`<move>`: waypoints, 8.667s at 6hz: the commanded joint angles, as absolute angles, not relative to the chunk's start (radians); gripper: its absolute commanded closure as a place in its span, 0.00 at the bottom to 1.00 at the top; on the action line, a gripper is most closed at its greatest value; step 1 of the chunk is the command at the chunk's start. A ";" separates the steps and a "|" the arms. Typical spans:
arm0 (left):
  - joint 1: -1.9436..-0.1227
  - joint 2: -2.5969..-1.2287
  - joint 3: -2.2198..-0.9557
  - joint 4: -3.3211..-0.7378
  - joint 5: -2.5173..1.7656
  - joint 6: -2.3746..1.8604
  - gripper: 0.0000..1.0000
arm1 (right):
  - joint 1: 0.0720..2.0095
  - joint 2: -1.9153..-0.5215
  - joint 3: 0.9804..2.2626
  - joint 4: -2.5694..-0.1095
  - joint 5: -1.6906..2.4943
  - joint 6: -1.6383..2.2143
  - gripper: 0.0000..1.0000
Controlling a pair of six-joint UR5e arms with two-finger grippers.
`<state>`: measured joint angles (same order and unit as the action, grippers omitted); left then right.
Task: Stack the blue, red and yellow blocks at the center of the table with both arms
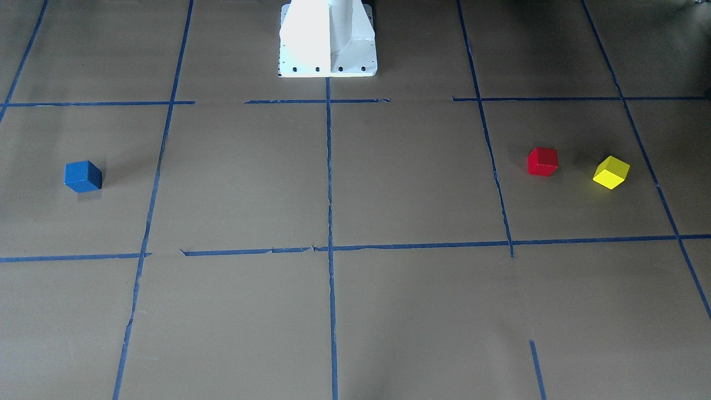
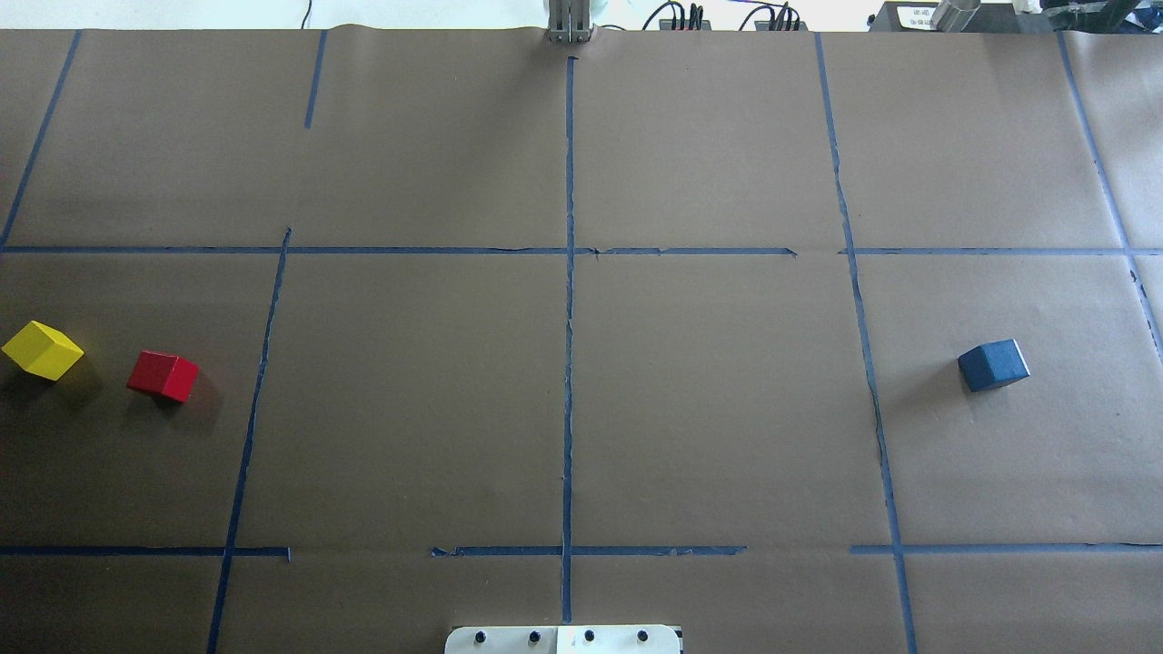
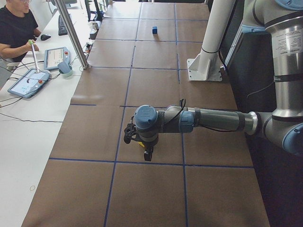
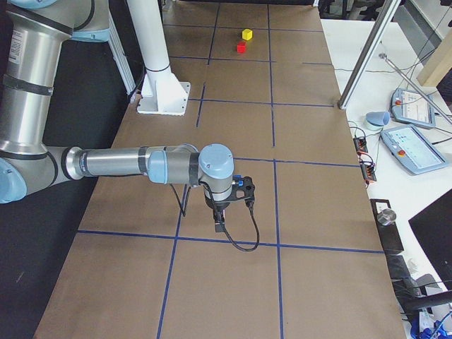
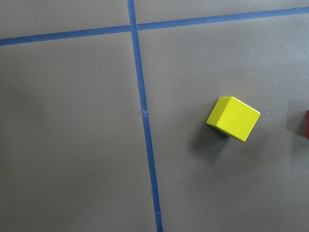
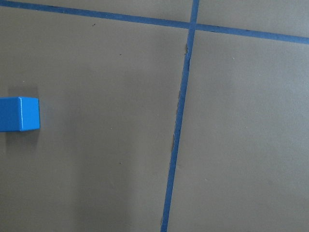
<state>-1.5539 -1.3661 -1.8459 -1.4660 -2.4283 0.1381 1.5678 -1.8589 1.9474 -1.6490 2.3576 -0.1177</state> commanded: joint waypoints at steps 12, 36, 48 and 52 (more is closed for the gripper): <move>-1.552 -1.362 -1.855 -1.474 -2.442 0.129 0.00 | 1.239 -1.751 1.925 -1.435 2.338 0.112 0.00; -1.554 -1.341 -1.905 -1.479 -2.445 0.132 0.00 | 0.565 -1.001 1.768 -1.449 2.009 1.223 1.00; -1.555 -1.302 -1.953 -1.479 -2.444 0.133 0.00 | 0.492 -0.732 1.390 -1.443 1.916 1.266 0.73; -1.554 -1.302 -1.951 -1.480 -2.444 0.136 0.00 | 0.463 -0.730 1.390 -1.445 1.847 1.259 0.00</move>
<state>-1.5541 -1.3020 -1.9525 -1.4792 -2.4436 0.1344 0.4762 -0.7306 1.3898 -1.4446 1.8844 1.2603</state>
